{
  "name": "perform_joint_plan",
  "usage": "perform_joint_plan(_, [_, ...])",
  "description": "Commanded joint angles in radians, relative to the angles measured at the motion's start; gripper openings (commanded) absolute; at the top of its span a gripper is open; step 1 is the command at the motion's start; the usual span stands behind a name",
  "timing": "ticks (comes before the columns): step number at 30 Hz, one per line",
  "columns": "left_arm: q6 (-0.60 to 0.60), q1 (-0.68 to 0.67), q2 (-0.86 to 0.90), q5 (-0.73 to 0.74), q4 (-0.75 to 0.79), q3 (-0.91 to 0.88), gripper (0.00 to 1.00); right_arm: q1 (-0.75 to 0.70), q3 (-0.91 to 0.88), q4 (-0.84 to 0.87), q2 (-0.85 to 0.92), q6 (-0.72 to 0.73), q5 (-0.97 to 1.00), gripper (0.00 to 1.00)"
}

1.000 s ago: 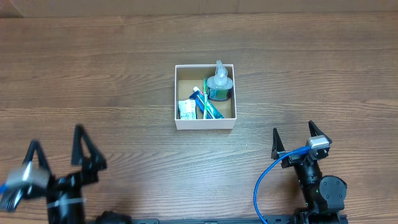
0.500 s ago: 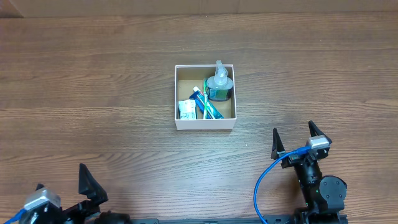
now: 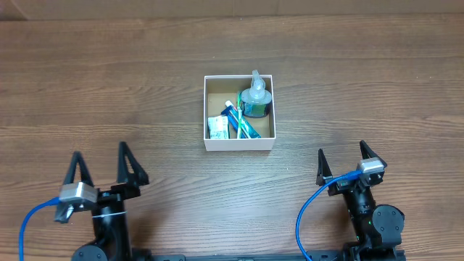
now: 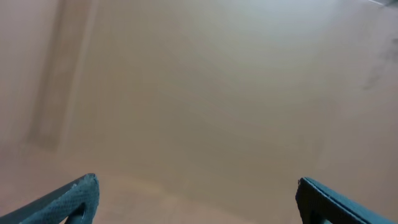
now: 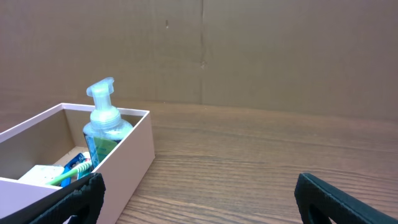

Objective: Pack container

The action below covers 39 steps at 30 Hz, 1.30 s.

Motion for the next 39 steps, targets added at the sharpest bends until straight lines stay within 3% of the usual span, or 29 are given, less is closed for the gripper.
perform_joint_plan(1, [0.111, 0.008, -0.007, 0.175, 0.175, -0.126, 1.0, 0.008, -0.011, 0.006, -0.01, -0.006, 0.002, 1.0])
perform_joint_plan(8, [0.154, 0.013, -0.008, 0.203, 0.198, -0.253, 1.0, 0.008, -0.011, 0.006, -0.01, -0.006, 0.002, 1.0])
perform_joint_plan(22, [0.188, 0.1, -0.008, 0.21, -0.129, -0.251, 1.0, 0.008, -0.011, 0.006, -0.01, -0.006, 0.002, 1.0])
perform_joint_plan(39, [0.188, 0.1, -0.007, 0.213, -0.13, -0.251, 1.0, 0.008, -0.011, 0.006, -0.01, -0.006, 0.002, 1.0])
